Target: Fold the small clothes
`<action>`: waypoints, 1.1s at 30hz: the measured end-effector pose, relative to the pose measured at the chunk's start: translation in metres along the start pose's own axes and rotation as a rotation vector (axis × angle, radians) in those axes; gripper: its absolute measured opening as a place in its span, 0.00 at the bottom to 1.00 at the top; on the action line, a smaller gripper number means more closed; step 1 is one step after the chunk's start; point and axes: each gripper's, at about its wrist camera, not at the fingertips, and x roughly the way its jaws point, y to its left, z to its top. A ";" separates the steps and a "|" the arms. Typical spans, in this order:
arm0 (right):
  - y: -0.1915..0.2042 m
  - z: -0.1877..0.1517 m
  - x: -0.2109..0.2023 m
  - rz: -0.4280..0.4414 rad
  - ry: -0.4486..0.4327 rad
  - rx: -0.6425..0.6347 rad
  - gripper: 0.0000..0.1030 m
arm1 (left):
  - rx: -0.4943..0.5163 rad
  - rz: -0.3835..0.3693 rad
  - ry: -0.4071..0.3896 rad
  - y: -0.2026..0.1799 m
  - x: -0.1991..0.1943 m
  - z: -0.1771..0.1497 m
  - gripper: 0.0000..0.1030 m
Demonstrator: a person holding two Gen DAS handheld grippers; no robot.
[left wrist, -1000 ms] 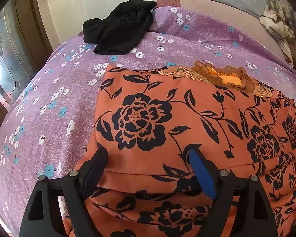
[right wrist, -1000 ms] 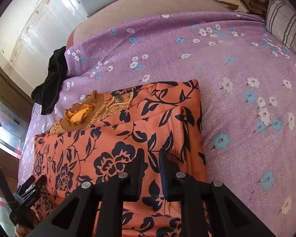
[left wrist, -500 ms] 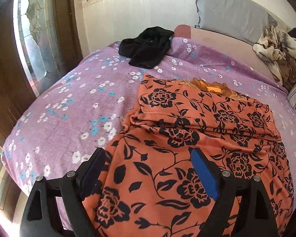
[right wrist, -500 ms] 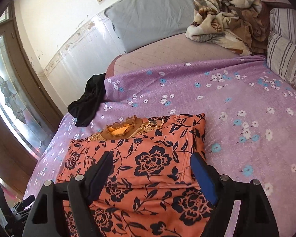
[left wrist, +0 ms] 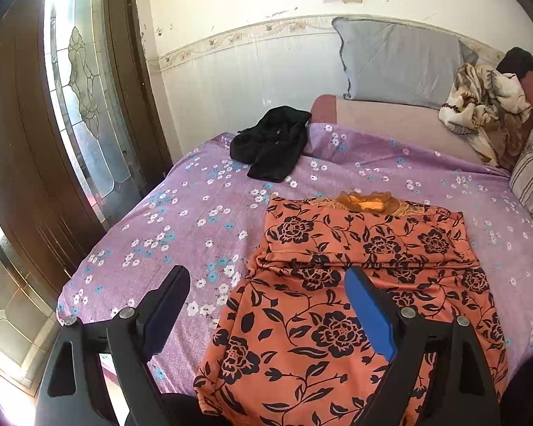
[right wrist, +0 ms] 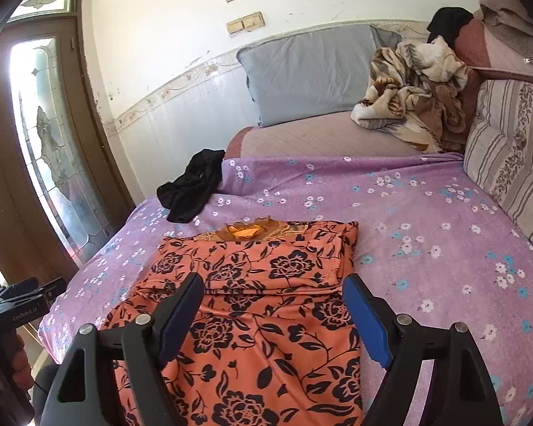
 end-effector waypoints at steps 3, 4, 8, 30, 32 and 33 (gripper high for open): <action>0.016 0.001 -0.006 0.018 0.007 -0.023 0.81 | 0.022 -0.008 -0.016 0.001 -0.006 -0.003 0.99; 0.019 0.000 -0.007 0.024 0.011 -0.026 0.81 | 0.035 0.000 -0.015 0.002 -0.005 -0.007 1.00; 0.019 -0.016 -0.002 0.026 0.072 -0.027 0.81 | 0.050 0.038 0.075 0.023 0.020 -0.037 0.99; -0.073 -0.085 0.041 -0.044 0.374 0.203 0.81 | -0.268 -0.220 0.564 0.106 0.131 -0.121 0.78; -0.075 -0.085 0.042 -0.039 0.374 0.210 0.81 | -0.273 -0.233 0.619 0.105 0.139 -0.127 0.59; -0.076 -0.085 0.043 -0.038 0.376 0.213 0.81 | -0.278 -0.243 0.643 0.105 0.143 -0.130 0.46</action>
